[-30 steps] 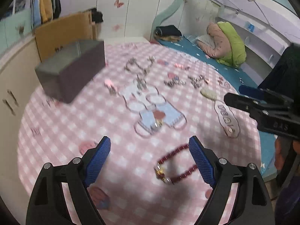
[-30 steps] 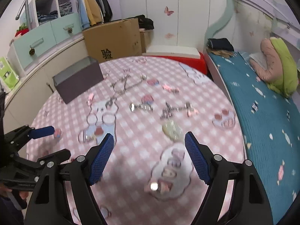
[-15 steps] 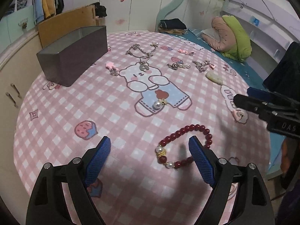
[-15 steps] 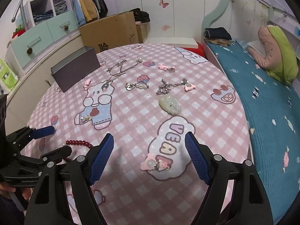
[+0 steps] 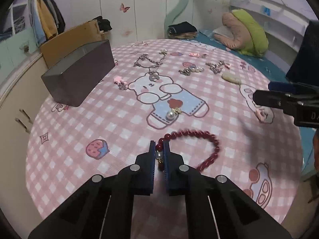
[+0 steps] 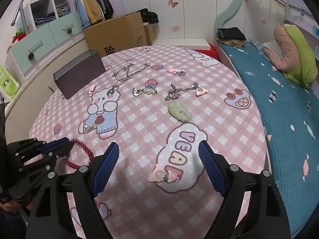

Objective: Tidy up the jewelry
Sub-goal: 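Move the left gripper back over the dark red bead bracelet, then grasp the red bead bracelet with left gripper while right grasps jade pendant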

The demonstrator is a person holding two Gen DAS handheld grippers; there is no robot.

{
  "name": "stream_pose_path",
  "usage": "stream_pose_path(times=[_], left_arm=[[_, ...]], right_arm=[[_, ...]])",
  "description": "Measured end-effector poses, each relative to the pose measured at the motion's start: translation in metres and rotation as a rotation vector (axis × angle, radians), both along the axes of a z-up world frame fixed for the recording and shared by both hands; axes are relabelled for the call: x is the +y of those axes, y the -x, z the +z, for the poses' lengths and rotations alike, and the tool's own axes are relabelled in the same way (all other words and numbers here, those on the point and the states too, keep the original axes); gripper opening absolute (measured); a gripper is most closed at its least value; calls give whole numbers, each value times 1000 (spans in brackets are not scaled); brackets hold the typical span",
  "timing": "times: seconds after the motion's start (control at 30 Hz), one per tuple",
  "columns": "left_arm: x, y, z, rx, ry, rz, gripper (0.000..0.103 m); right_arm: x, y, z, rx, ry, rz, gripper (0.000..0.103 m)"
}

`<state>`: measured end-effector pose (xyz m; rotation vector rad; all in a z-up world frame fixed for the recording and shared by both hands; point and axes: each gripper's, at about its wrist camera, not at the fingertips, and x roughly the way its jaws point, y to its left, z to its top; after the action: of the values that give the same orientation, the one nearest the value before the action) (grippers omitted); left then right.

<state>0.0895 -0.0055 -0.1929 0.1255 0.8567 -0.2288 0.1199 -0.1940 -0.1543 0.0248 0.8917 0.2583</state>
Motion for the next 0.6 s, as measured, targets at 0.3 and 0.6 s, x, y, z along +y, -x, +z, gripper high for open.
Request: stream_pose_path(times=[0.3,0.6], left_arm=[[20,-3,10,38,120,10,6],[48,6,40,-48,123,74,6]], right_arm=[[-3,-10,-6,16,4,-20,79],[31,-17,-5,14,14,59,79]])
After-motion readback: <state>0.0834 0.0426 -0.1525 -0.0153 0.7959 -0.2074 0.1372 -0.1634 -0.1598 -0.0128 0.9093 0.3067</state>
